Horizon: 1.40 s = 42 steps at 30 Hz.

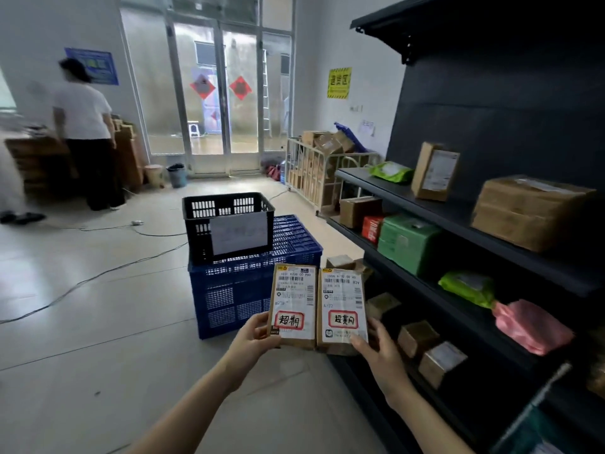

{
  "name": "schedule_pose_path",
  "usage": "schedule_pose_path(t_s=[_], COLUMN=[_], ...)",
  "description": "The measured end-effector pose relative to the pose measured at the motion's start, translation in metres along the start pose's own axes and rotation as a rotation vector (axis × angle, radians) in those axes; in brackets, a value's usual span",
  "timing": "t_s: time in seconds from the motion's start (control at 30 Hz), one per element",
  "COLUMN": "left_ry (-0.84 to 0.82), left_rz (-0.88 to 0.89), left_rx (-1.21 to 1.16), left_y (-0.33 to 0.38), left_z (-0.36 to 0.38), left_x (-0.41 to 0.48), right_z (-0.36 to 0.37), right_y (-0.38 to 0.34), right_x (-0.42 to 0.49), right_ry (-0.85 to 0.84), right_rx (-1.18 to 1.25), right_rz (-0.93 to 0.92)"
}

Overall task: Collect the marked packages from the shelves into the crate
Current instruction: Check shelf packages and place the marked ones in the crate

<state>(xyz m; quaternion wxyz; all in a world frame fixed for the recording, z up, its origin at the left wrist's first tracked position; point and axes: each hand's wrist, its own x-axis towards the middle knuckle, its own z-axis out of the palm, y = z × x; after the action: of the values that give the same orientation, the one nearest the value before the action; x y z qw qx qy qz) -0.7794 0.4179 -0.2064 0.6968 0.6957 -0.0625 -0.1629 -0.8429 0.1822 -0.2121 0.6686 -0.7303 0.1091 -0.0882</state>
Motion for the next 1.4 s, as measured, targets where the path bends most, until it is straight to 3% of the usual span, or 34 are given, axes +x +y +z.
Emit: schedule_pose_path(t_s=[0.33,1.0,1.4], left_ry=[0.128,0.319,0.322], left_rz=[0.018,-0.041,-0.053], left_rx=[0.008,0.033,-0.004], left_y=[0.0,0.044,0.059], left_z=[-0.071,-0.148,-0.271], left_x=[0.107,0.378,0.516], right_z=[0.072,0.144,0.269], right_y=[-0.003,-0.014,-0.017], right_x=[0.132,0.457,0.612], right_ry=[-0.105,-0.34,-0.351], right_rx=[-0.022,-0.047,-0.077], right_rz=[-0.028,-0.012,0.008])
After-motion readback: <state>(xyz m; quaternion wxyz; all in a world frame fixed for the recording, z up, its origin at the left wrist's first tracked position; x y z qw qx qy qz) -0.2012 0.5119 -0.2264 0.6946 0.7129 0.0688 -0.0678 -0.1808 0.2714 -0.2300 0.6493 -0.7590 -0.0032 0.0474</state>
